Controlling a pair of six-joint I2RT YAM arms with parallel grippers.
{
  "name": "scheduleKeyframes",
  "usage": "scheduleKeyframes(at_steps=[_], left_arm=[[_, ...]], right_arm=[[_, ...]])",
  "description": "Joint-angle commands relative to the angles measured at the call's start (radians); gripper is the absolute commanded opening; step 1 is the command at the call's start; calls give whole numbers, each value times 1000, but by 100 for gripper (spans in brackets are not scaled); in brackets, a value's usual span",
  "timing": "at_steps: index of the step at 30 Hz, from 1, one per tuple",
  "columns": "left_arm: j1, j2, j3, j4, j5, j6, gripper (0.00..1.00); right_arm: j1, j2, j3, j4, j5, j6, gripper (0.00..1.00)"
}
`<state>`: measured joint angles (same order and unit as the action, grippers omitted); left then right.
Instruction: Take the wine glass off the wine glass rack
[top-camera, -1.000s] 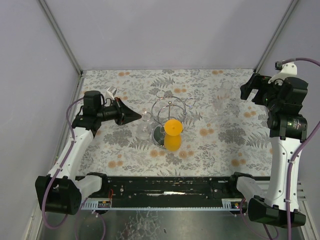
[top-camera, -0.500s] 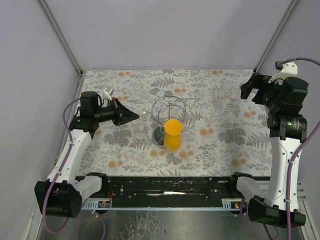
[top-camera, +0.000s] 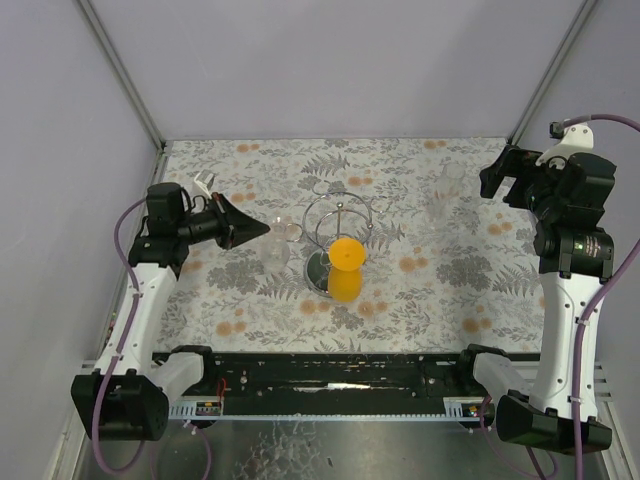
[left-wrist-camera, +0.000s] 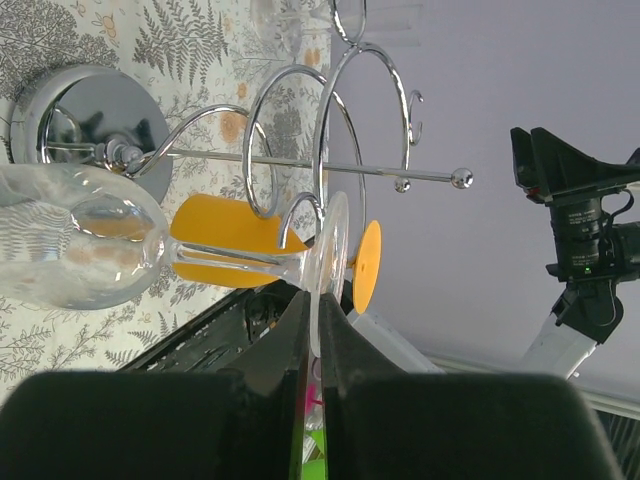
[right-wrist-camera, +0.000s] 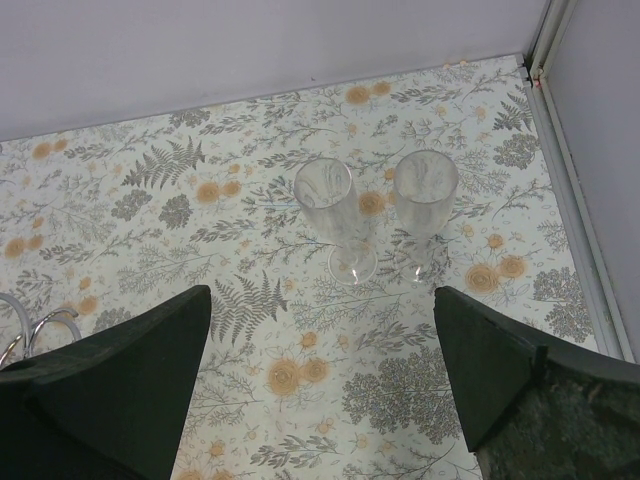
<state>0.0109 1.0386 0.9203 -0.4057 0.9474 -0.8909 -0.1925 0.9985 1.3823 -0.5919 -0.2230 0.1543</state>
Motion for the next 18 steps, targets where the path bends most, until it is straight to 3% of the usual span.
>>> scheduleKeyframes(at_steps=[1, 9, 18], left_arm=[[26, -30, 54, -8, 67, 24, 0], [74, -19, 150, -4, 68, 62, 0], [67, 126, 502, 42, 3, 280, 0]], right_arm=[[3, -6, 15, 47, -4, -9, 99], [4, -12, 9, 47, 8, -12, 99], [2, 59, 93, 44, 3, 94, 99]])
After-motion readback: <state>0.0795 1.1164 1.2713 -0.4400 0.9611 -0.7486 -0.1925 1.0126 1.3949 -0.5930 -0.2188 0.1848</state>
